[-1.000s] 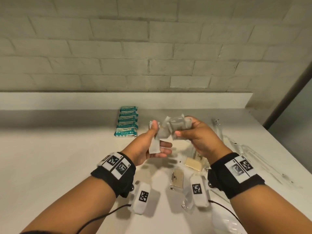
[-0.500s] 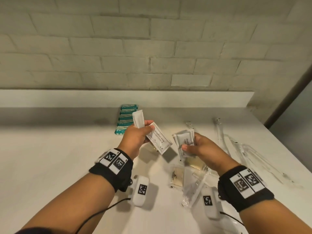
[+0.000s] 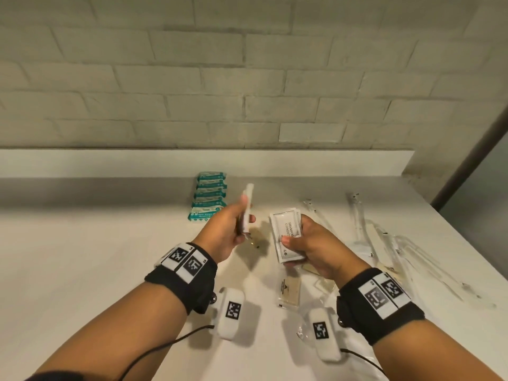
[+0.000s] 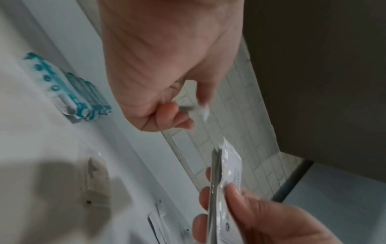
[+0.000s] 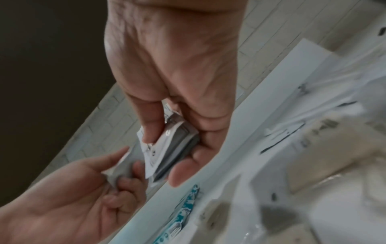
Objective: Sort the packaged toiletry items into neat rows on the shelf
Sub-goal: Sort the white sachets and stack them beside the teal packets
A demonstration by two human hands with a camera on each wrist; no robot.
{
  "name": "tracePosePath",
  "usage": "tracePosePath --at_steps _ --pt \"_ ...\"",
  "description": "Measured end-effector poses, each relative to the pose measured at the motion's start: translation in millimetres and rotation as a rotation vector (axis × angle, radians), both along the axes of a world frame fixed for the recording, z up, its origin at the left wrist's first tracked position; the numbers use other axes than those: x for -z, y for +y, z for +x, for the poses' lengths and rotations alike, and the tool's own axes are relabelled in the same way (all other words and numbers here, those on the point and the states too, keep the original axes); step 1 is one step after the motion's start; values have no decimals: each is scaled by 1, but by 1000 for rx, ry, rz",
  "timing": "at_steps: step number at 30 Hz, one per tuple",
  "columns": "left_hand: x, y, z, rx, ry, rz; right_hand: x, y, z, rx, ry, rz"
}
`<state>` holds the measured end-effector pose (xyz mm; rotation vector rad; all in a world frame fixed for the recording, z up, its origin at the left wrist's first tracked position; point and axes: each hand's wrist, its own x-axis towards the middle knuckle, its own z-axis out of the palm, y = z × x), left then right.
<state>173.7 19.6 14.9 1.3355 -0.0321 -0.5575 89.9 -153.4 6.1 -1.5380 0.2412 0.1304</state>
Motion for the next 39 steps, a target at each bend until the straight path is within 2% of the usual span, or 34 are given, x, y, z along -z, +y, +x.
tracePosePath --at_steps 3,12,15,18,20,22,25,27,29,32,36,39 --pt "5 1 -5 27 -97 29 0 -7 -2 54 8 69" --pt "9 -1 -10 22 -158 28 -5 -13 -7 52 -11 102" --pt "11 -3 -10 -34 -211 78 -15 -14 -4 81 -44 175" --pt "13 -12 -14 -73 -247 28 -27 -6 0 44 -90 259" --pt "10 -20 -21 -31 -261 -38 -32 7 4 -16 -97 225" --pt "5 -25 -27 38 -274 -63 -33 16 7 -18 -98 107" --pt "5 -22 -24 74 -336 36 -34 14 10 51 -124 -78" --pt "3 -16 -21 70 -325 15 -34 8 8 -9 -108 -48" --pt "1 -12 -20 156 -266 -122 -37 9 5 -113 -86 3" --pt "-5 -15 -27 273 -181 -281 -39 13 4 -156 -62 28" --pt "-5 -29 -31 143 -132 -191 -39 15 6 -154 -9 4" --pt "0 -33 -31 67 -124 -144 -37 23 4 -79 35 -67"
